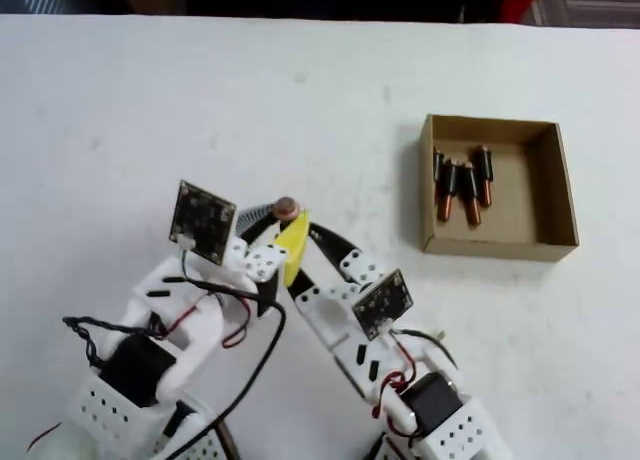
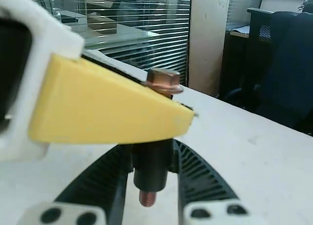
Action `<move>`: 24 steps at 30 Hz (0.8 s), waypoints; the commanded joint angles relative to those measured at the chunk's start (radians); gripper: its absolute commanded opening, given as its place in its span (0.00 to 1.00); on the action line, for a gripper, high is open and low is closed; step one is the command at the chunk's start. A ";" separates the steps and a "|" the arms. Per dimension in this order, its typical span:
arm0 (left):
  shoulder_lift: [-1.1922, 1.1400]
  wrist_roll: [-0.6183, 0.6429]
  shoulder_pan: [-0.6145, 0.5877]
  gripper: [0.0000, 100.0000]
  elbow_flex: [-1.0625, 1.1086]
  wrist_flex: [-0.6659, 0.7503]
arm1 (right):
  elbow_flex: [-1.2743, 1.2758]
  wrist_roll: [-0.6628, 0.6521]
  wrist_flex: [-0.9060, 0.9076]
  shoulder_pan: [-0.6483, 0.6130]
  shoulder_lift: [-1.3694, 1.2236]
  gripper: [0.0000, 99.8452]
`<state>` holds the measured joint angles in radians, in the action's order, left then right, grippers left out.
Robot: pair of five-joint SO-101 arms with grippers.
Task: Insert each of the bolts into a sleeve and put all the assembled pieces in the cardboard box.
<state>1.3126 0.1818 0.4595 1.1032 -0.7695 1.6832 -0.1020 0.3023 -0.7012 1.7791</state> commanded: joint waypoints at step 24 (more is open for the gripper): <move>0.002 -0.020 -0.070 0.25 -0.048 0.029 | 0.008 0.005 0.030 -0.008 0.008 0.02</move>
<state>1.3111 0.1711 0.4150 1.1047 -0.7695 1.6832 -0.1036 0.3314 -0.7058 1.7806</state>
